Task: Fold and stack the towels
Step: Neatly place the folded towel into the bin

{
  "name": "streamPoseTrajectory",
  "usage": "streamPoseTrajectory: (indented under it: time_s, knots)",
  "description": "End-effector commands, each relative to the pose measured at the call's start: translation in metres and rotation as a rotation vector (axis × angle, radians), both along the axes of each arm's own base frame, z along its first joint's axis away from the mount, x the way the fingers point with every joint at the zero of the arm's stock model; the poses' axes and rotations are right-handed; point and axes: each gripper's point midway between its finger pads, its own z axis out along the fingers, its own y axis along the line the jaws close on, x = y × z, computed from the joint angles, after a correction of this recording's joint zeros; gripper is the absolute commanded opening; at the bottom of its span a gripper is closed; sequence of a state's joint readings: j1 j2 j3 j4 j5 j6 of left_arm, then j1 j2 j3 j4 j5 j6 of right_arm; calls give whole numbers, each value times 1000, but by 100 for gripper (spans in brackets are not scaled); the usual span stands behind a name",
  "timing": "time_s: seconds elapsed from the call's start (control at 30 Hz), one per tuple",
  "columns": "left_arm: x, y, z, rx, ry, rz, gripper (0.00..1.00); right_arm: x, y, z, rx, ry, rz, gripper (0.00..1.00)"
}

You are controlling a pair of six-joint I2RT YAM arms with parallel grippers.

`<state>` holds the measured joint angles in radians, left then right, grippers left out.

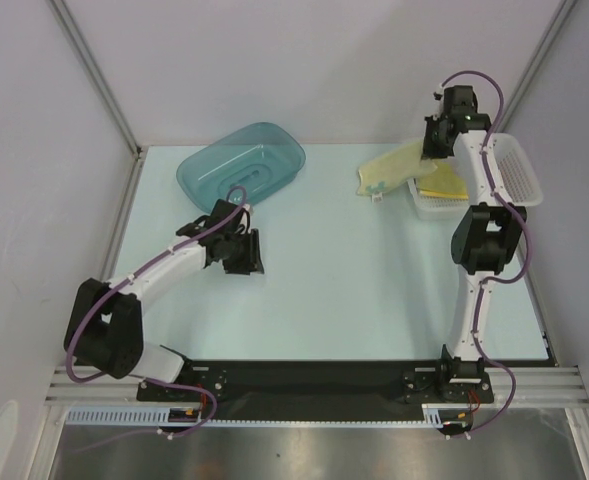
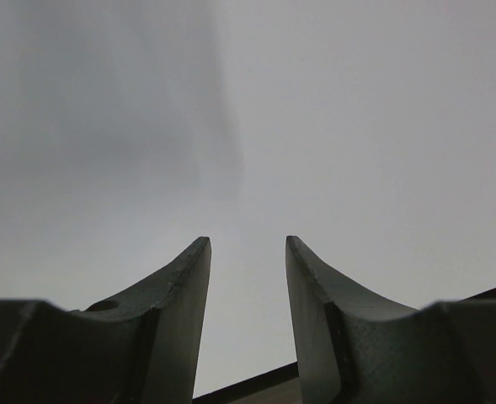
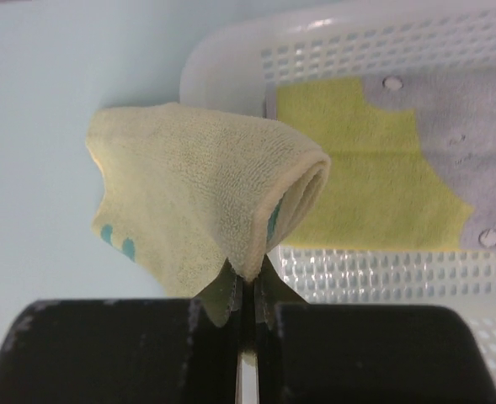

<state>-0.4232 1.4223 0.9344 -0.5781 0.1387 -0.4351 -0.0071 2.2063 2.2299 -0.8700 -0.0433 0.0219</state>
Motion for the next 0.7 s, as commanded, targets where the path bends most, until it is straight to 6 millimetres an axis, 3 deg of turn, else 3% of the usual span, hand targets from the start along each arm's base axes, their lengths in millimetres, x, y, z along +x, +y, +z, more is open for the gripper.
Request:
streamPoseTrajectory:
  time_s: [0.0, 0.2, 0.5, 0.67]
  knots:
    - [9, -7, 9, -22, -36, -32, 47, 15, -11, 10, 10, -24, 2, 0]
    - [12, -8, 11, -18, -43, -39, 49, 19, -43, 18, 35, -53, -58, 0]
    - [12, -11, 9, -26, -31, -58, 49, 6, -101, 25, 66, -62, -144, 0]
    - [17, -13, 15, -27, -41, -67, 49, 5, -114, 23, 67, -70, -160, 0]
